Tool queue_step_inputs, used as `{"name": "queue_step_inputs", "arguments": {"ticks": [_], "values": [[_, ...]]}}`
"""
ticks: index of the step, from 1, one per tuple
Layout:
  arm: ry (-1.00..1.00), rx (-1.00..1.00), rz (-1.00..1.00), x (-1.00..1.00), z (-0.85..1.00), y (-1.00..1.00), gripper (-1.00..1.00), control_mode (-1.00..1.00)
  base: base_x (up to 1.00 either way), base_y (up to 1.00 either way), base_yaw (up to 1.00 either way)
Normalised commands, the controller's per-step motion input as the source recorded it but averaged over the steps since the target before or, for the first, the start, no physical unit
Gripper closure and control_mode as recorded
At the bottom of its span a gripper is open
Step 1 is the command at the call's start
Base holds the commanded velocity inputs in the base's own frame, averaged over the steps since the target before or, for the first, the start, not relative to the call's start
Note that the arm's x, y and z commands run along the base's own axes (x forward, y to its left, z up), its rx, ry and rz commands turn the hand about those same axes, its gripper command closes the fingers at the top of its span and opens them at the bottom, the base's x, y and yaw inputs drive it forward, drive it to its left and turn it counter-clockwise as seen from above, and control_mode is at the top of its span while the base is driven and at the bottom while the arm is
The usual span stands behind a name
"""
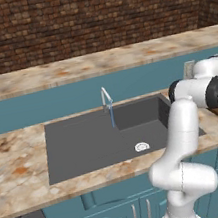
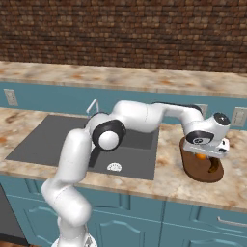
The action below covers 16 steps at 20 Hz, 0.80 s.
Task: Pick the tangerine, banana, kiwi from the sink and place them on the cutting board to airdry. Then turn off the sink faucet.
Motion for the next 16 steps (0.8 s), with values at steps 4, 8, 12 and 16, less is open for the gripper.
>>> {"name": "queue_step_inputs", "arguments": {"ticks": [4,8,12,16], "values": [[0.03,0.0,0.0,0.2,-0.35,0.0,1.0,-1.0,0.0,0.0,0.0],[0.01,0.0,0.0,0.17,-0.22,0.0,1.0,-1.0,0.0,0.0,0.0],[0.03,0.0,0.0,0.13,-0.26,0.0,1.0,-1.0,0.0,0.0,0.0],[0.05,0.0,0.0,0.07,-0.3,0.0,1.0,-1.0,0.0,0.0,0.0]]}}
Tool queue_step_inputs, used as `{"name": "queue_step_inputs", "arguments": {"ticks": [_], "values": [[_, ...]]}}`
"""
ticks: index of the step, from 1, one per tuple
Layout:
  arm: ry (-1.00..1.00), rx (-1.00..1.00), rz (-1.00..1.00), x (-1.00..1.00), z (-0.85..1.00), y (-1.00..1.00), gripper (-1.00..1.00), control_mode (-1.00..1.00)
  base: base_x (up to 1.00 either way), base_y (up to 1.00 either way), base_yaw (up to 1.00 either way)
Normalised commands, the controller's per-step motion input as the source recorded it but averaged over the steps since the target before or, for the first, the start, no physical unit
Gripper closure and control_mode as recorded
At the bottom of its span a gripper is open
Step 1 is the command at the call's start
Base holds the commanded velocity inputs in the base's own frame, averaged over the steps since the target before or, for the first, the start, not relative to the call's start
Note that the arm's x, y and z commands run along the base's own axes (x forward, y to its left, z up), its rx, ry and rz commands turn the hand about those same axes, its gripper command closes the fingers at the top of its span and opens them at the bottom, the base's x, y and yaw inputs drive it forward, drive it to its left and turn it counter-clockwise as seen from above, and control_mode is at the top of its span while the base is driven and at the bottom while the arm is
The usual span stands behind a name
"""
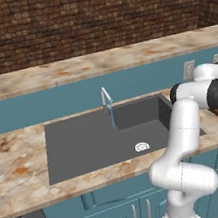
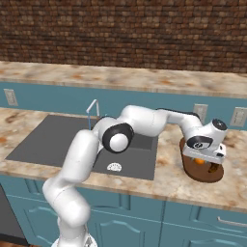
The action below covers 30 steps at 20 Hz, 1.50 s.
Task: Pick the tangerine, banana, kiwi from the sink and place them on the cutting board to airdry. Then turn off the sink faucet.
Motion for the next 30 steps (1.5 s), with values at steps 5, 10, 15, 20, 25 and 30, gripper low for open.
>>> {"name": "queue_step_inputs", "arguments": {"ticks": [5,10,15,20,25,30], "values": [[0.05,0.0,0.0,0.08,-0.27,0.0,1.0,-1.0,0.0,0.0,0.0],[0.04,0.0,0.0,0.08,-0.23,0.0,1.0,-1.0,0.0,0.0,0.0],[0.02,0.0,0.0,-0.01,-0.11,0.0,-1.0,-1.0,0.0,0.0,0.0],[-0.01,0.0,0.0,-0.19,0.1,0.09,-1.0,-1.0,0.0,0.0,0.0],[-0.03,0.0,0.01,-0.22,0.19,0.28,-1.0,-1.0,0.0,0.0,0.0],[-0.06,0.0,0.03,-0.21,0.33,0.49,-1.0,-1.0,0.0,0.0,0.0]]}}
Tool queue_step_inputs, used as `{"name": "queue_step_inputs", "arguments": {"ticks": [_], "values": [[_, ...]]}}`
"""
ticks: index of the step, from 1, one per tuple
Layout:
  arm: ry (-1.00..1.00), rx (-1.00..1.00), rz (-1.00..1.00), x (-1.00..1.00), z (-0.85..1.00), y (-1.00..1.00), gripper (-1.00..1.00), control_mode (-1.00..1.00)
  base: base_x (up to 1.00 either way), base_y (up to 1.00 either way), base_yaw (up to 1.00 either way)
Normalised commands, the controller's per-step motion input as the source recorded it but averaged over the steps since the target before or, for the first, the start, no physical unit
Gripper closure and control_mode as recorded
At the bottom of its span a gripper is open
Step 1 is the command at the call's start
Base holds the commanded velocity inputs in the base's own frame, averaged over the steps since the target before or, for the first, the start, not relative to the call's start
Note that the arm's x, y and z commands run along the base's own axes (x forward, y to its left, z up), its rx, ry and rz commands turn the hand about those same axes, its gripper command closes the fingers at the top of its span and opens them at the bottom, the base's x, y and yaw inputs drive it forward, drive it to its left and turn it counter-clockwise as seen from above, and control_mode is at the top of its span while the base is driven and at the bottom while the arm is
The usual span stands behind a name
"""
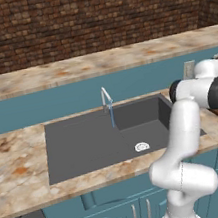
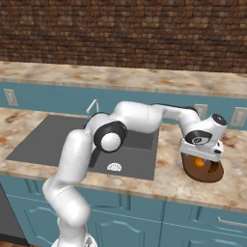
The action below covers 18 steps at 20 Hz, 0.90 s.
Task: Pick the tangerine, banana, kiwi from the sink and place them on the cutting board to airdry. Then turn off the sink faucet.
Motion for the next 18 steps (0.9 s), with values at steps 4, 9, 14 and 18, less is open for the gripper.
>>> {"name": "queue_step_inputs", "arguments": {"ticks": [4,9,14,18], "values": [[-0.01,-0.09,0.02,-0.21,0.53,0.4,-1.0,-1.0,0.0,0.0,0.0],[-0.05,-0.03,0.0,-0.26,0.78,0.12,-1.0,-1.0,0.0,0.0,0.0],[-0.1,0.0,0.0,-0.29,0.82,0.09,-1.0,-1.0,0.0,0.0,0.0],[-0.15,0.0,-0.1,-0.31,0.46,0.46,-1.0,-1.0,0.0,0.0,0.0]]}}
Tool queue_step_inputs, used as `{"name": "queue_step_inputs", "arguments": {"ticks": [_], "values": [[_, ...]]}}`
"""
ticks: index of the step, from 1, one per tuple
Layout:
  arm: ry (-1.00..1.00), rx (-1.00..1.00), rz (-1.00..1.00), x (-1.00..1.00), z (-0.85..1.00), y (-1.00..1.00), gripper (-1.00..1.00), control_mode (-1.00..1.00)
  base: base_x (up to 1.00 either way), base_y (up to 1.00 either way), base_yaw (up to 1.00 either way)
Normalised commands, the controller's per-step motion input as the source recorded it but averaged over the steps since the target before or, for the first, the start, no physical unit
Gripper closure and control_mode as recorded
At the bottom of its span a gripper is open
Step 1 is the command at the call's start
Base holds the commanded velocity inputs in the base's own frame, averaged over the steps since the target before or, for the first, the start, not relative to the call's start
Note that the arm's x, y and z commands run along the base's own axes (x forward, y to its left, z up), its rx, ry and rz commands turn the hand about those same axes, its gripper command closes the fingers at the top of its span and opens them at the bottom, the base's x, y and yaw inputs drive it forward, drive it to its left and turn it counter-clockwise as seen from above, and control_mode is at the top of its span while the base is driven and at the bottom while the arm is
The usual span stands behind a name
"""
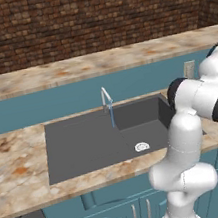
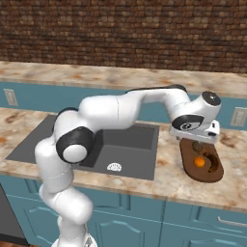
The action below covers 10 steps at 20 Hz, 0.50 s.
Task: Pick the tangerine, banana, kiwi from the sink and place them on the cutting board to airdry. Then turn off the sink faucet.
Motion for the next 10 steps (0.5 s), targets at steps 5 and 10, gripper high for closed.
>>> {"name": "queue_step_inputs", "arguments": {"ticks": [5,10], "values": [[-0.23,-0.01,-0.22,-0.29,0.19,0.75,-1.0,-1.0,0.0,0.0,0.0],[-0.3,-0.05,-0.31,-0.19,0.06,0.9,-1.0,-1.0,0.0,0.0,0.0]]}}
